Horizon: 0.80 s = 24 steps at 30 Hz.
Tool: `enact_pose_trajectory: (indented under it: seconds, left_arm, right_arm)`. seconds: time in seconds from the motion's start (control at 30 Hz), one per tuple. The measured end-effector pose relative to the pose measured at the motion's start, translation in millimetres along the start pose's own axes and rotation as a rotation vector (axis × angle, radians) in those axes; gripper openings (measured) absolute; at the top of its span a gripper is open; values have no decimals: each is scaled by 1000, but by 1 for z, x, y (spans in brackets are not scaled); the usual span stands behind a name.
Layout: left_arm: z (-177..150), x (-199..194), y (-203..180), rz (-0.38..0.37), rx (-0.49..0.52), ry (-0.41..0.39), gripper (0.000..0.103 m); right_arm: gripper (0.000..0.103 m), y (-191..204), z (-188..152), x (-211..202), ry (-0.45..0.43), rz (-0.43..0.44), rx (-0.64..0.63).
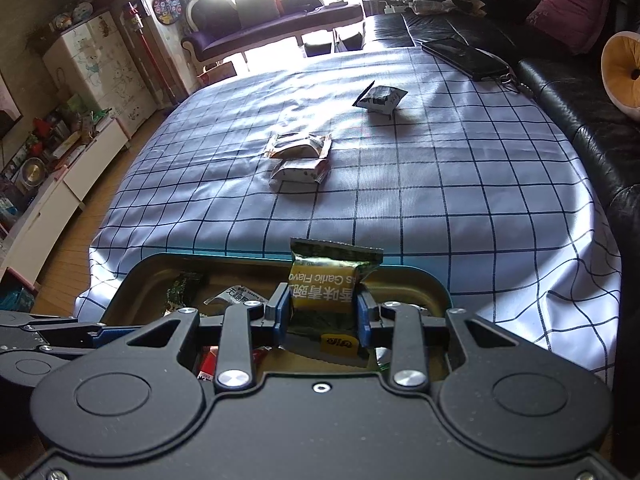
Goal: Organize snacks
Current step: 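Lower both packets into the gold tray and open both grippers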
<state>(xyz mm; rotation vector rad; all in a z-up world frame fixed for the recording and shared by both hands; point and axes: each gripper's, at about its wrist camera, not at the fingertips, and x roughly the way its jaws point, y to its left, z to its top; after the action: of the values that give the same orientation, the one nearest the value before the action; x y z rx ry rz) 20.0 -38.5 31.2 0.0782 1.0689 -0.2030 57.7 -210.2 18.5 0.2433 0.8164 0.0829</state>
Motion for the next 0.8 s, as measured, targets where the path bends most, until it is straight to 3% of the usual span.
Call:
enact_pose_trajectory:
  seconds: [0.8]
  left_arm:
    - [0, 5, -1, 10, 2, 11, 35]
  right_arm:
    - [43, 3, -2, 2, 15, 12, -7]
